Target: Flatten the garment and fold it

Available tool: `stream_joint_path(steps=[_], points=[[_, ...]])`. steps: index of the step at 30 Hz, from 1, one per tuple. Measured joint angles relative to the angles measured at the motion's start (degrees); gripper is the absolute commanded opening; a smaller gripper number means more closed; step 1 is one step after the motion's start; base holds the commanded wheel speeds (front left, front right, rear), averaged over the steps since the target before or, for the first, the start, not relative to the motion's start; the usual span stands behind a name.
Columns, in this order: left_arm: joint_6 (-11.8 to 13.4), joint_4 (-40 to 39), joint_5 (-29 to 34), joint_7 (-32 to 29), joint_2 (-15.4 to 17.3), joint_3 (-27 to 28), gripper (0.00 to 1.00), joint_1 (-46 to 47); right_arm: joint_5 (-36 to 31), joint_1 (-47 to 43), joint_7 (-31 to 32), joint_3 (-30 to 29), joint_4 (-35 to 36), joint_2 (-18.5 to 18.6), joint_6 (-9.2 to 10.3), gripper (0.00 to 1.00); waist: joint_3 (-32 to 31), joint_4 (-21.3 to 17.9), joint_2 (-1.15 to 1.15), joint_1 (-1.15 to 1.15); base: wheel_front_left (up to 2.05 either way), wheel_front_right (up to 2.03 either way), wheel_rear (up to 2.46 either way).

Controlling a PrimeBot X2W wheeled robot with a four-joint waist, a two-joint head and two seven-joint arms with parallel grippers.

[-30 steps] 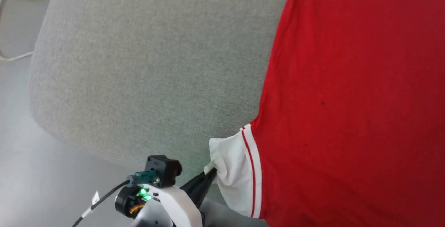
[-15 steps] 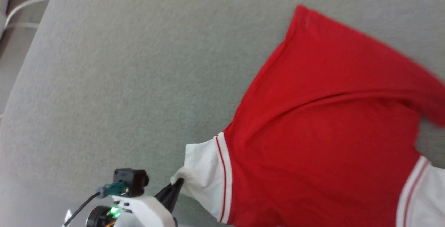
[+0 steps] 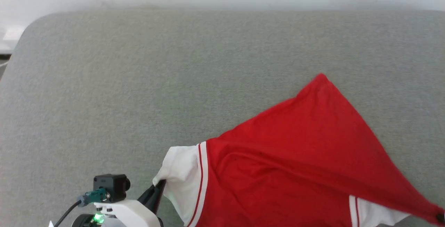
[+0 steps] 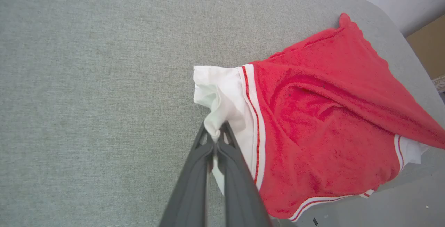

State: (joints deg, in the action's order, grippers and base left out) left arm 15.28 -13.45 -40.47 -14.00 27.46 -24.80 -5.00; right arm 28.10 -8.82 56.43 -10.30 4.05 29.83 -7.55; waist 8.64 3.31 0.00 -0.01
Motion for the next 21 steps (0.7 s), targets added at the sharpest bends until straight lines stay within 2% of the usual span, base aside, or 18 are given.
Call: stream_joint_path(steps=[6,8,15,21], points=[[0.0,0.03,0.02,0.48,-0.09,0.01,0.0,0.56,-2.86,-3.2,1.54,-1.37,2.42,-4.64,0.0,0.0,-0.52,-1.11,0.0,0.01,0.0,0.0,0.0],[-0.02,-0.01,0.03,0.48,-0.2,-0.05,0.0,0.96,-3.11,-2.83,1.4,-1.46,3.09,-4.92,0.0,1.0,-0.17,-0.78,0.0,0.02,0.0,0.0,0.0],[-0.02,-1.34,0.25,0.47,-0.3,-0.63,0.0,2.42,-1.47,4.92,1.69,-1.36,7.24,-3.24,0.01,1.0,0.92,1.54,0.0,0.02,0.0,0.0,0.0],[-0.02,-4.04,1.66,0.36,-0.82,-1.8,0.0,5.07,-2.08,17.7,0.52,4.71,7.37,-0.82,0.01,1.0,3.03,4.04,0.0,0.02,0.0,0.0,0.0]])
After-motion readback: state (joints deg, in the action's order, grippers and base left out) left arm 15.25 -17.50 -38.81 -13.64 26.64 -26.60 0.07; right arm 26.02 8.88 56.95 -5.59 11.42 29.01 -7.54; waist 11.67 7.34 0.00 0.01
